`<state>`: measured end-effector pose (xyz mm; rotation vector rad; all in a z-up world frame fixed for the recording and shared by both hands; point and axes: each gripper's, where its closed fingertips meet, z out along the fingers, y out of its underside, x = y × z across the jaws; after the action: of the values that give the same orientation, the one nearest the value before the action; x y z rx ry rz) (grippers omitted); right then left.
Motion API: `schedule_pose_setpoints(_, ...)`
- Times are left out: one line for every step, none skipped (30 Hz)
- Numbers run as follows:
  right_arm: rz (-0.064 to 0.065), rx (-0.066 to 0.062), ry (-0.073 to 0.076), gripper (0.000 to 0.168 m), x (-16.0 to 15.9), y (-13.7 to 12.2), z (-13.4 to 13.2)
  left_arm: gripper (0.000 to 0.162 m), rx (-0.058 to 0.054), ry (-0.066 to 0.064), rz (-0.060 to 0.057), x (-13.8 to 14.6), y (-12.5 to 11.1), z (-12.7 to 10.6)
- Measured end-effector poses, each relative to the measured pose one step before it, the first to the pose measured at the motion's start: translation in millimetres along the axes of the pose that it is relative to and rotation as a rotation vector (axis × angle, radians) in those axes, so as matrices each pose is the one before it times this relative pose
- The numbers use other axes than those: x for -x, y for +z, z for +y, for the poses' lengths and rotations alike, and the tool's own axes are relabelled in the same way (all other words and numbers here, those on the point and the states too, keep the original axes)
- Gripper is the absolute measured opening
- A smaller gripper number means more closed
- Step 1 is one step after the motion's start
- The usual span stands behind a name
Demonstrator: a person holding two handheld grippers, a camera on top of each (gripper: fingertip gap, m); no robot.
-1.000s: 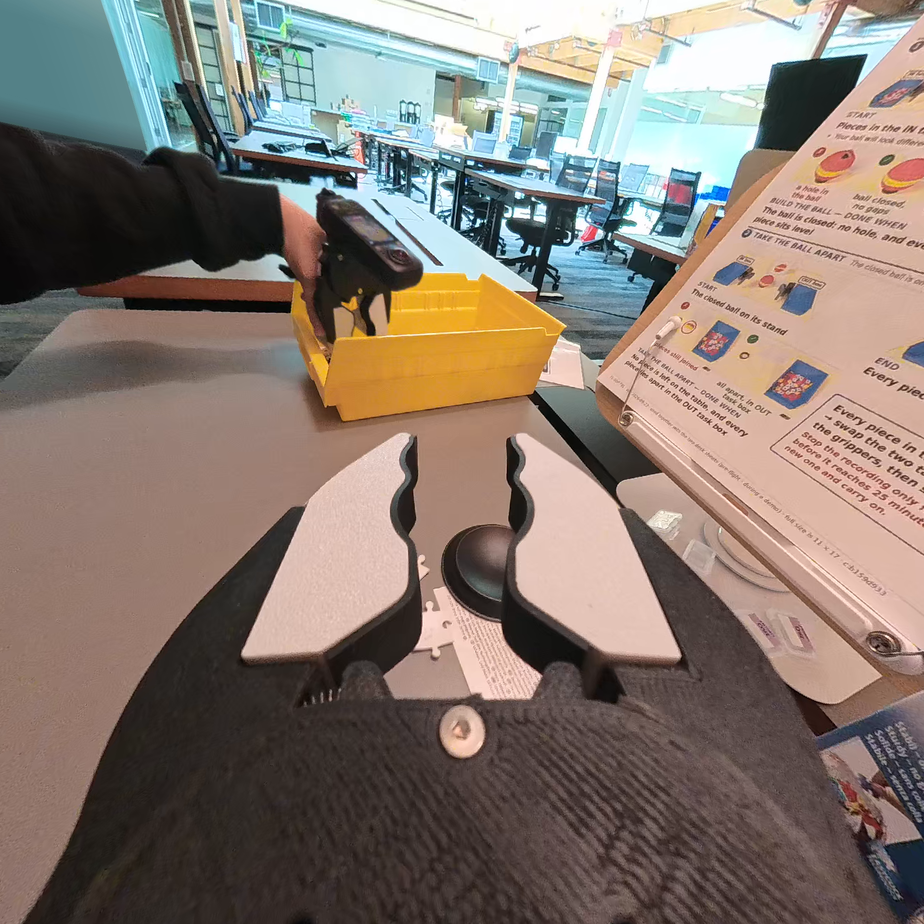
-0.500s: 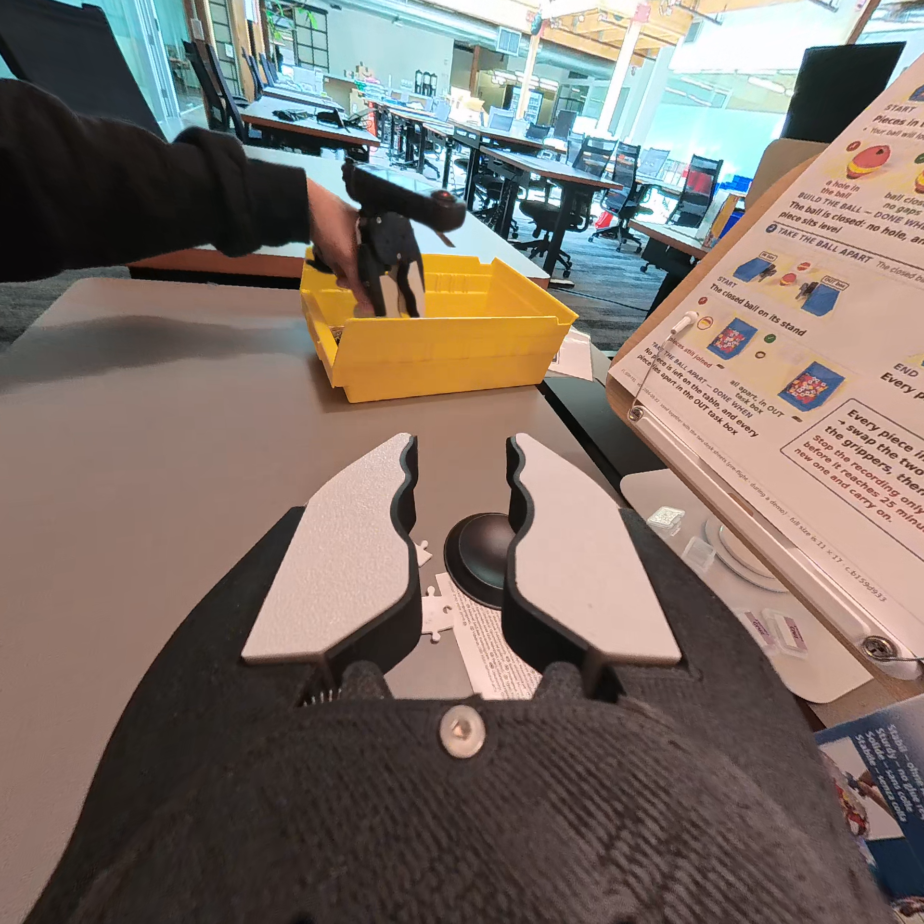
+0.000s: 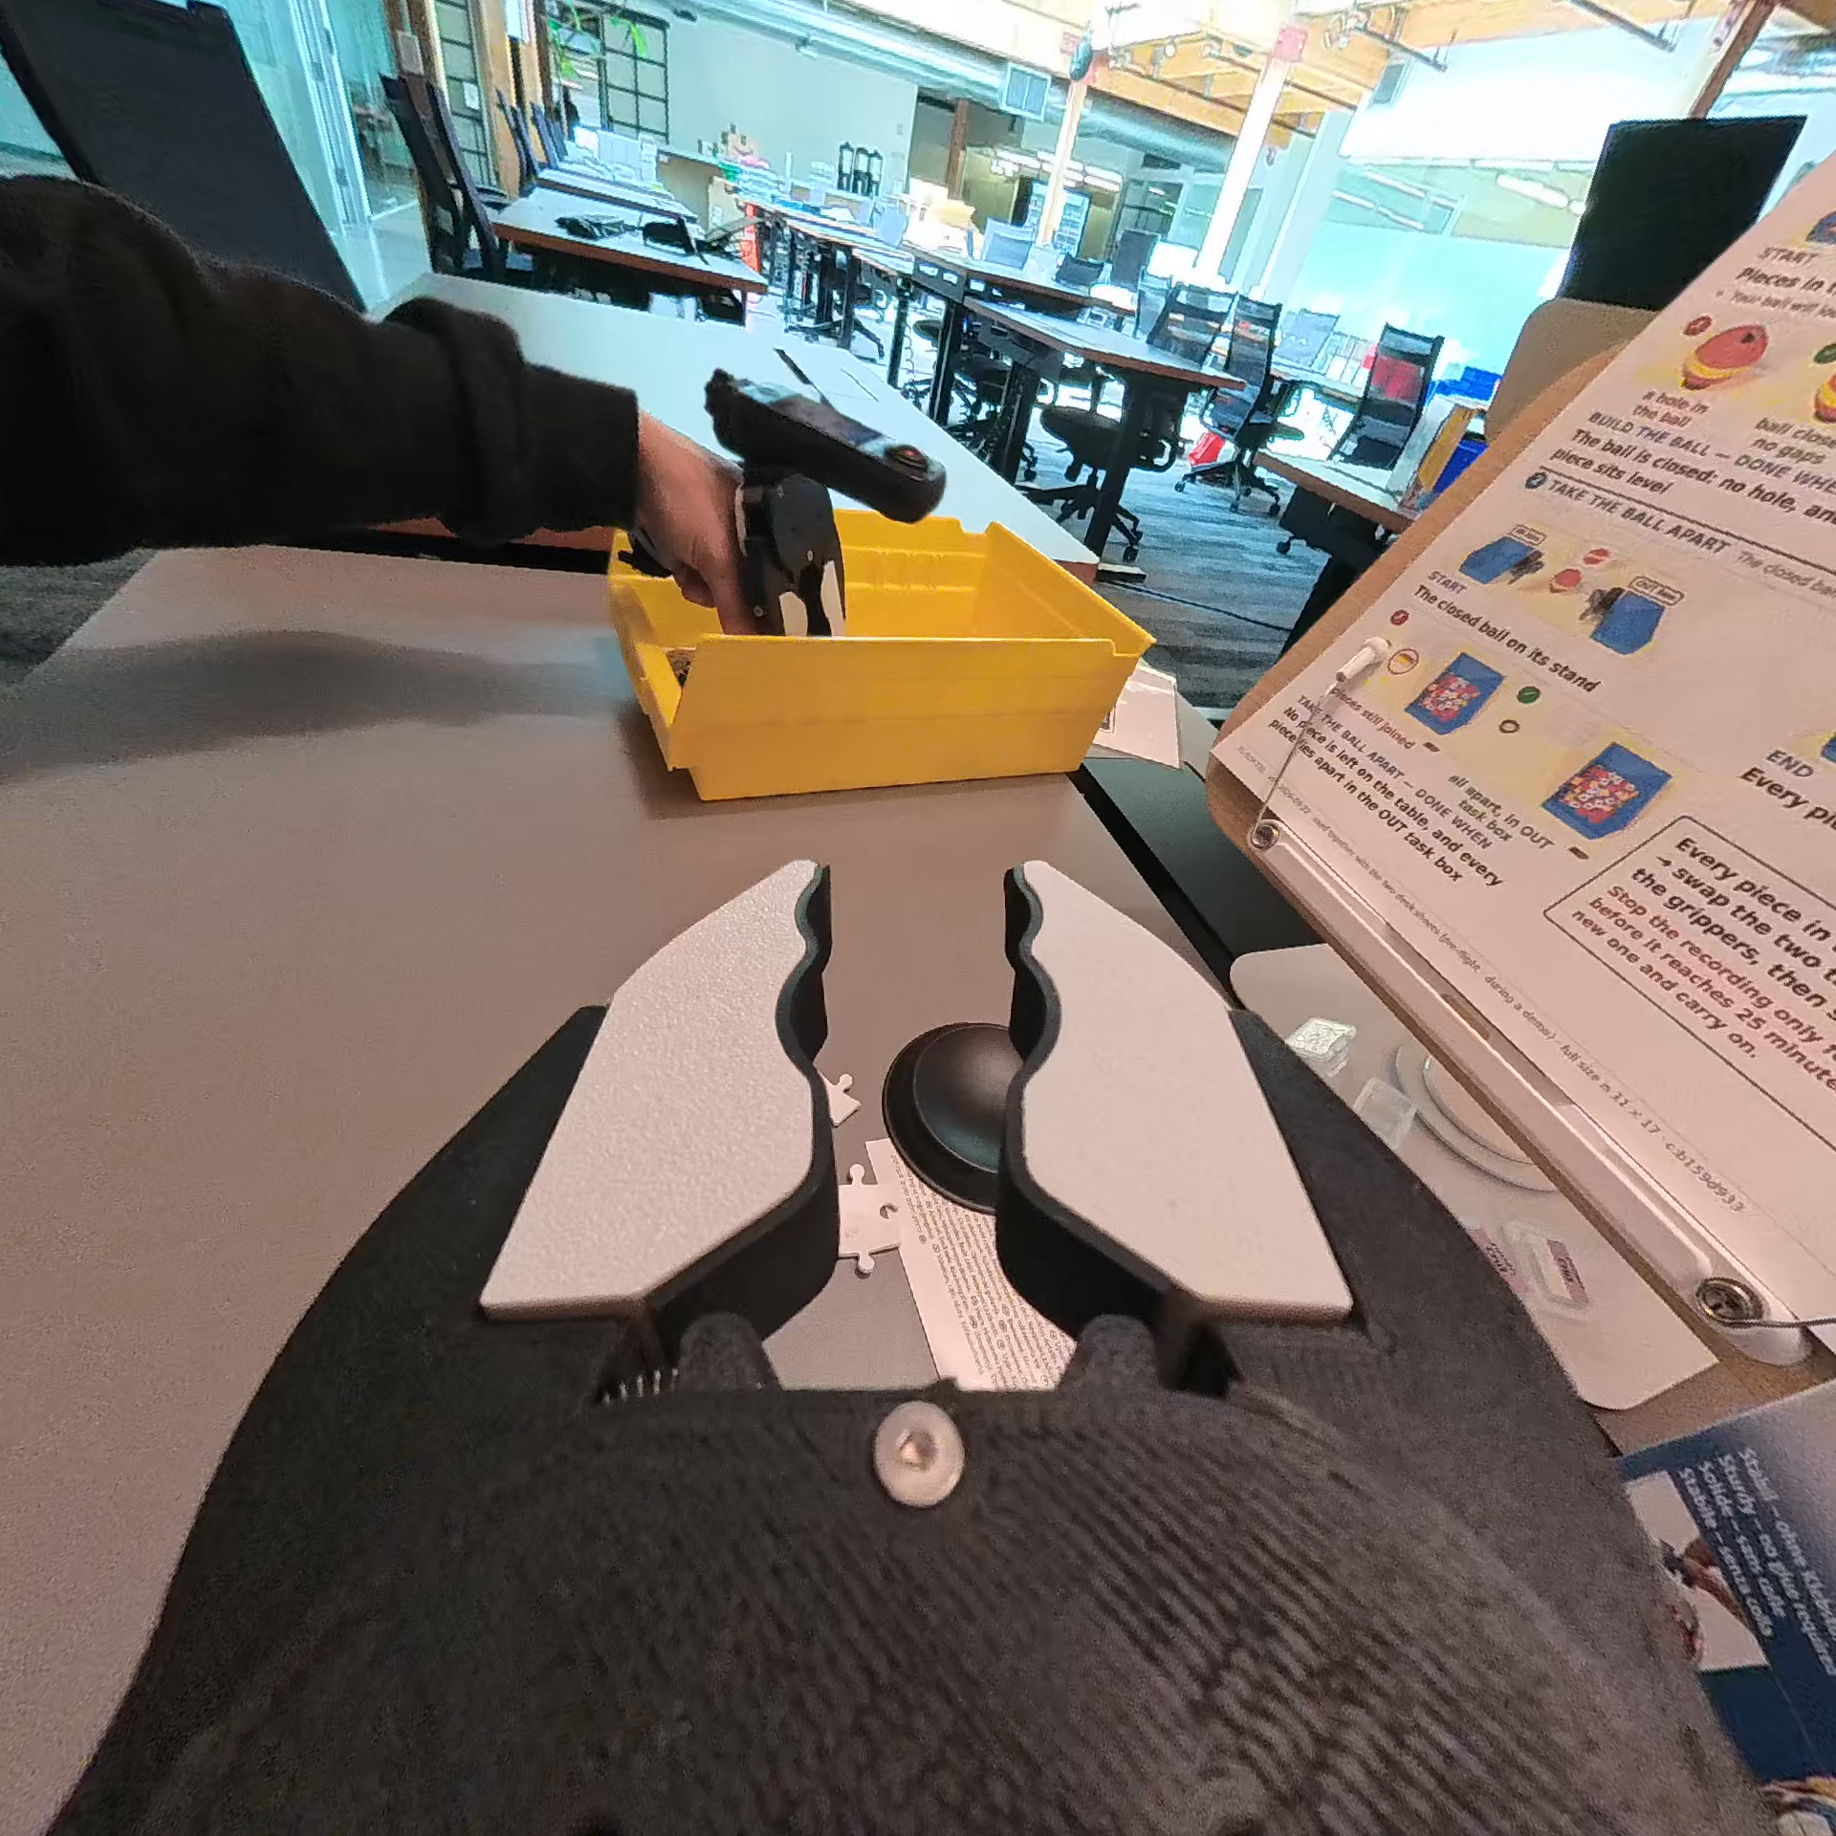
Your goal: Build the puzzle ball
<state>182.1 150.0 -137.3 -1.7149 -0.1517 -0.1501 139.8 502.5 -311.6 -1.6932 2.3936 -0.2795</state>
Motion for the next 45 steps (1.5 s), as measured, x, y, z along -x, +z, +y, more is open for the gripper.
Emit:
schedule_pose_setpoints(0.0011, 0.0063, -0.0009, 0.034, 0.39, 0.47, 0.15, 0.031, -0.0103, 0.0137, -0.0233, 2.39, -2.76, 1.02)
schedule_pose_setpoints(0.0051, 0.0102, 0.0040, 0.034, -0.37, 0.88, 0.66, 0.031, -0.0186, 0.0240, -0.0319, 3.00, -6.31, -0.69)
schedule_pose_setpoints(0.0056, 0.0133, 0.0079, 0.034, -0.37, 1.32, 0.87, 0.032, -0.0297, 0.0359, -0.0327, 1.80, -11.04, -3.05)
schedule_pose_setpoints(0.0024, 0.0097, 0.0082, 0.033, 0.35, 1.83, 0.06, 0.031, -0.0393, 0.0425, -0.0433, 1.83, -15.83, -5.87)
schedule_pose_setpoints(0.0003, 0.0007, 0.0101, 0.033, 1.30, 2.47, -1.63, 0.032, -0.0462, 0.0465, -0.0554, 2.15, -19.77, -8.96)
schedule_pose_setpoints(-0.0018, -0.0081, 0.0166, 0.034, 1.85, 3.48, -3.44, 0.032, -0.0525, 0.0636, -0.0377, -2.12, -21.60, -12.33)
schedule_pose_setpoints(-0.0032, -0.0128, 0.0261, 0.034, 2.35, 4.51, -4.73, 0.032, -0.0623, 0.0890, -0.0082, -8.92, -21.94, -16.15)
schedule_pose_setpoints(0.0019, -0.0132, 0.0367, 0.034, 1.97, 5.53, -5.15, 0.032, -0.0662, 0.1026, -0.0010, -12.44, -20.06, -19.60)
schedule_pose_setpoints(0.0066, -0.0101, 0.0477, 0.033, 1.90, 6.58, -4.77, 0.032, -0.0553, 0.1017, -0.0001, -13.77, -16.74, -21.23)
schedule_pose_setpoints(-0.0059, -0.0117, 0.0581, 0.032, 4.60, 7.38, -4.51, 0.032, -0.0421, 0.0990, 0.0048, -14.64, -12.78, -21.74)
schedule_pose_setpoints(-0.0334, -0.0169, 0.0628, 0.032, 9.39, 7.61, -4.54, 0.032, -0.0381, 0.1005, 0.0000, -13.85, -9.18, -22.25)
schedule_pose_setpoints(-0.0509, -0.0162, 0.0590, 0.033, 12.37, 7.75, -3.77, 0.032, -0.0383, 0.1001, -0.0118, -11.28, -5.68, -22.30)
schedule_pose_setpoints(-0.0551, -0.0102, 0.0426, 0.033, 13.06, 7.51, -2.35, 0.032, -0.0310, 0.0902, -0.0223, -7.96, -2.63, -20.60)
schedule_pose_setpoints(-0.0396, -0.0004, 0.0250, 0.033, 10.71, 6.97, -0.38, 0.032, -0.0183, 0.0753, -0.0264, -5.50, -0.31, -17.72)
schedule_pose_setpoints(-0.0135, 0.0110, 0.0100, 0.034, 6.72, 5.83, 1.58, 0.032, -0.0134, 0.0630, -0.0247, -4.32, 1.13, -15.79)
schedule_pose_setpoints(0.0032, 0.0189, -0.0025, 0.034, 3.83, 4.20, 3.13, 0.032, -0.0144, 0.0531, -0.0259, -3.08, 1.80, -14.69)
schedule_pose_setpoints(0.0089, 0.0231, -0.0093, 0.034, 2.55, 2.50, 3.95, 0.032, -0.0125, 0.0437, -0.0341, -0.90, 2.09, -13.24)
schedule_pose_setpoints(0.0082, 0.0214, -0.0063, 0.034, 2.02, 1.04, 4.10, 0.032, -0.0059, 0.0392, -0.0388, 0.77, 2.02, -11.37)
schedule_pose_setpoints(0.0130, 0.0209, 0.0037, 0.033, 0.36, -0.15, 4.14, 0.032, 0.0011, 0.0392, -0.0357, 1.16, 1.79, -9.03)
schedule_pose_setpoints(0.0146, 0.0171, 0.0070, 0.031, -0.54, -1.19, 3.64, 0.032, 0.0043, 0.0377, -0.0344, 1.88, 1.51, -7.53)
schedule_pose_setpoints(0.0127, 0.0053, 0.0072, 0.026, -0.83, -1.98, 2.31, 0.032, 0.0040, 0.0344, -0.0326, 2.32, 1.39, -6.43)
schedule_pose_setpoints(0.0076, -0.0033, 0.0061, 0.021, -0.61, -2.63, 1.05, 0.032, 0.0015, 0.0293, -0.0232, 1.32, 1.59, -5.72)
schedule_pose_setpoints(-0.0015, -0.0114, 0.0032, 0.018, 0.90, -2.90, -0.24, 0.032, -0.0035, 0.0195, -0.0076, -0.64, 1.92, -5.38)
schedule_pose_setpoints(-0.0114, -0.0157, -0.0005, 0.014, 2.90, -3.23, -0.71, 0.032, -0.0097, 0.0076, 0.0036, -2.09, 2.07, -5.62)
schedule_pose_setpoints(0.0032, -0.0067, 0.0007, 0.009, 1.23, -3.49, 0.67, 0.032, -0.0148, -0.0011, 0.0029, -2.19, 2.33, -6.08)
schedule_pose_setpoints(0.0406, 0.0131, -0.0112, 0.003, -4.44, -4.01, 3.35, 0.032, -0.0136, -0.0028, -0.0003, -1.94, 2.43, -5.78)
schedule_pose_setpoints(0.0139, 0.0158, -0.0186, 0.003, -0.84, -3.70, 4.24, 0.032, -0.0059, 0.0018, -0.0009, -2.02, 2.54, -4.75)
schedule_pose_setpoints(0.0137, 0.0144, -0.0024, 0.003, -0.98, -4.10, 4.32, 0.032, -0.0011, 0.0046, 0.0004, -2.42, 2.72, -4.23)
schedule_pose_setpoints(0.0176, 0.0013, 0.0175, 0.003, -1.72, -4.90, 3.15, 0.032, -0.0048, -0.0002, -0.0065, -1.93, 2.84, -4.87)
schedule_pose_setpoints(0.0177, -0.0066, 0.0234, 0.003, -2.06, -6.38, 2.96, 0.032, -0.0147, -0.0113, -0.0162, -0.72, 2.96, -5.92)
schedule_pose_setpoints(0.0226, -0.0105, 0.0257, 0.002, -3.54, -8.65, 3.80, 0.031, -0.0291, -0.0278, -0.0202, -0.08, 2.81, -7.68)
schedule_pose_setpoints(0.0320, -0.0194, 0.0309, 0.002, -5.77, -11.04, 3.60, 0.031, -0.0413, -0.0514, -0.0175, -0.02, 2.74, -9.10)
schedule_pose_setpoints(0.0346, -0.0345, 0.0418, 0.002, -7.45, -13.81, 2.55, 0.032, -0.0481, -0.0752, -0.0037, -1.49, 3.12, -9.53)
schedule_pose_setpoints(0.0325, -0.0485, 0.0588, 0.002, -8.33, -16.83, 0.86, 0.033, -0.0511, -0.0916, 0.0089, -3.02, 3.71, -9.19)
schedule_pose_setpoints(0.0309, -0.0617, 0.0688, 0.002, -8.80, -20.34, -1.13, 0.034, -0.0534, -0.1016, 0.0072, -2.85, 4.41, -8.44)
schedule_pose_setpoints(0.0377, -0.0717, 0.0640, 0.002, -10.09, -23.70, -3.27, 0.035, -0.0552, -0.1085, 0.0008, -2.18, 5.05, -7.26)
schedule_pose_setpoints(0.0495, -0.0685, 0.0531, 0.003, -12.51, -25.97, -4.27, 0.036, -0.0528, -0.1137, -0.0004, -1.91, 5.63, -5.69)
schedule_pose_setpoints(0.0645, -0.0623, 0.0490, 0.003, -15.67, -27.59, -5.10, 0.037, -0.0423, -0.1151, 0.0002, -1.46, 6.16, -3.24)
schedule_pose_setpoints(0.0739, -0.0644, 0.0435, 0.003, -17.88, -28.53, -7.49, 0.037, -0.0321, -0.1110, -0.0060, 0.28, 6.22, -1.43)
schedule_pose_setpoints(0.0781, -0.0672, 0.0395, 0.002, -19.43, -28.40, -9.54, 0.037, -0.0294, -0.1027, -0.0086, 1.63, 6.09, -0.87)
schedule_pose_setpoints(0.0790, -0.0575, 0.0297, 0.002, -20.46, -26.88, -9.72, 0.037, -0.0283, -0.0935, -0.0054, 2.28, 5.92, -1.04)
schedule_pose_setpoints(0.0801, -0.0455, 0.0201, 0.002, -21.32, -24.40, -8.65, 0.036, -0.0256, -0.0808, -0.0012, 2.80, 5.82, -1.10)
schedule_pose_setpoints(0.0793, -0.0311, 0.0187, 0.002, -21.77, -20.99, -6.16, 0.037, -0.0214, -0.0634, 0.0041, 2.86, 5.71, -1.06)
schedule_pose_setpoints(0.0588, -0.0129, 0.0244, 0.002, -18.73, -17.06, -3.10, 0.038, -0.0121, -0.0502, -0.0005, 4.05, 5.64, -0.59)
schedule_pose_setpoints(0.0435, -0.0038, 0.0278, 0.002, -15.12, -13.63, -1.34, 0.038, -0.0010, -0.0427, -0.0124, 6.05, 5.45, -0.10)
